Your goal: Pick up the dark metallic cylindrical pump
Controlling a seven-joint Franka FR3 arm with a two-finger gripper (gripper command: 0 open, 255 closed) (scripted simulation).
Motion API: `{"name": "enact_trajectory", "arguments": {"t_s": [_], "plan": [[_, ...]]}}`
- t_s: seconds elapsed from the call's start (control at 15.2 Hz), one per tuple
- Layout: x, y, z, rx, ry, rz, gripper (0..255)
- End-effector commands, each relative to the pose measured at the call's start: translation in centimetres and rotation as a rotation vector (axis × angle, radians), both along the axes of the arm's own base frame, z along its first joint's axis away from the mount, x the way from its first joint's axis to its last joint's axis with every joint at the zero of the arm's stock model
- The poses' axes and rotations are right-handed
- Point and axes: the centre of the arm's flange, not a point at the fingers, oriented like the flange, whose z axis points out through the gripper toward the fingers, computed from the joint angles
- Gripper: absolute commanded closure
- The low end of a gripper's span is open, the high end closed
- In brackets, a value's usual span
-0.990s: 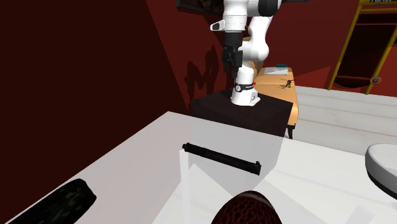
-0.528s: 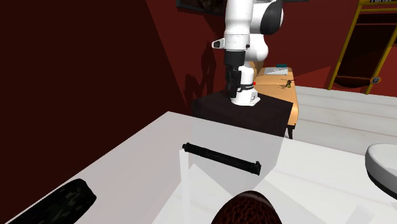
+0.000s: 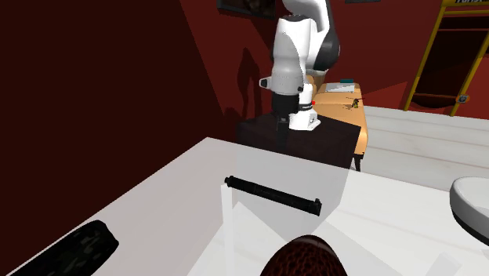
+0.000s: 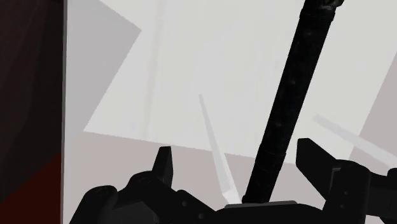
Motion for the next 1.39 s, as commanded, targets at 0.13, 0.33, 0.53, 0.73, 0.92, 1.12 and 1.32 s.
{"name": "enact_trajectory", "arguments": {"t_s": [0.13, 0.33, 0.53, 0.73, 0.92, 1.12, 1.32], "plan": [[3.3, 2.0, -3.7, 0.002, -0.008, -0.114, 0], [6.1, 3.1, -6.3, 0.004, -0.013, -0.196, 0], [8.0, 3.8, -8.0, 0.005, -0.016, -0.251, 0], [8.0, 3.8, -9.5, 0.005, -0.016, -0.251, 0], [8.0, 3.8, -11.1, 0.005, -0.016, -0.251, 0], [8.0, 3.8, -12.0, 0.005, -0.016, -0.251, 0], [8.0, 3.7, -12.0, 0.005, -0.016, -0.251, 255]]}}
